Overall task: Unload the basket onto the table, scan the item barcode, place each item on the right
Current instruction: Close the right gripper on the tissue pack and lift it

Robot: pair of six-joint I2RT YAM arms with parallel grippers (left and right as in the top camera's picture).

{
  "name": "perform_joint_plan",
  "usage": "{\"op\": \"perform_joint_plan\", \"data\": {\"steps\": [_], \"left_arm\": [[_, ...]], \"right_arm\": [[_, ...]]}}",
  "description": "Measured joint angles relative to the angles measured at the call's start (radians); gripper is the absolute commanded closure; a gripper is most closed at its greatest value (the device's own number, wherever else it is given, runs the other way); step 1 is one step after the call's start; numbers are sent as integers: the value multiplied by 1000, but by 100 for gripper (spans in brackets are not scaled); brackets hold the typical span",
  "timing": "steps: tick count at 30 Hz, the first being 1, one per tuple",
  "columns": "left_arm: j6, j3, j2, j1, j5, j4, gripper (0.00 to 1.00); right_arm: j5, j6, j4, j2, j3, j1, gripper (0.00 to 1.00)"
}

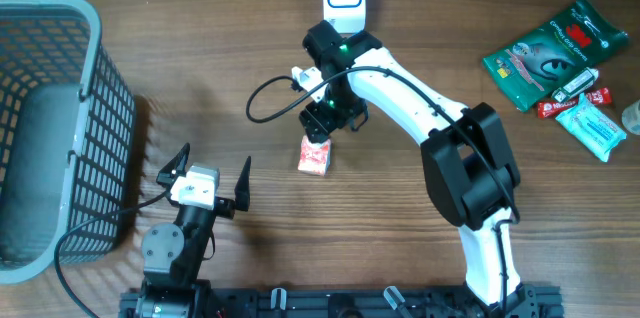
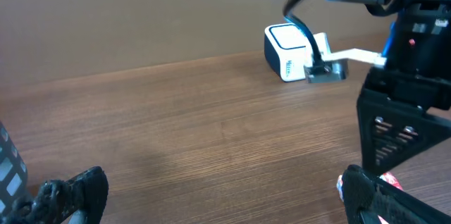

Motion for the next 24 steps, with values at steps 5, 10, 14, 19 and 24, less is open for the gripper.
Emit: {"op": "perform_joint_plan", "data": {"steps": [5, 10, 14, 19, 24], "left_arm": [[0, 0, 0, 0, 0, 0, 0], [0, 0, 0, 0, 0, 0, 0], [0, 0, 0, 0, 0, 0, 0], [0, 0, 0, 0, 0, 0, 0], [0, 0, 0, 0, 0, 0, 0]], "right_arm": [[-51, -49, 29, 0, -79, -16, 36], [-120, -73, 88, 0, -113, -16, 44], [-137, -81, 117, 0, -114, -17, 74], [-141, -88, 130, 0, -134, -18, 73], [-165, -89, 139, 0, -171, -32, 53]]}}
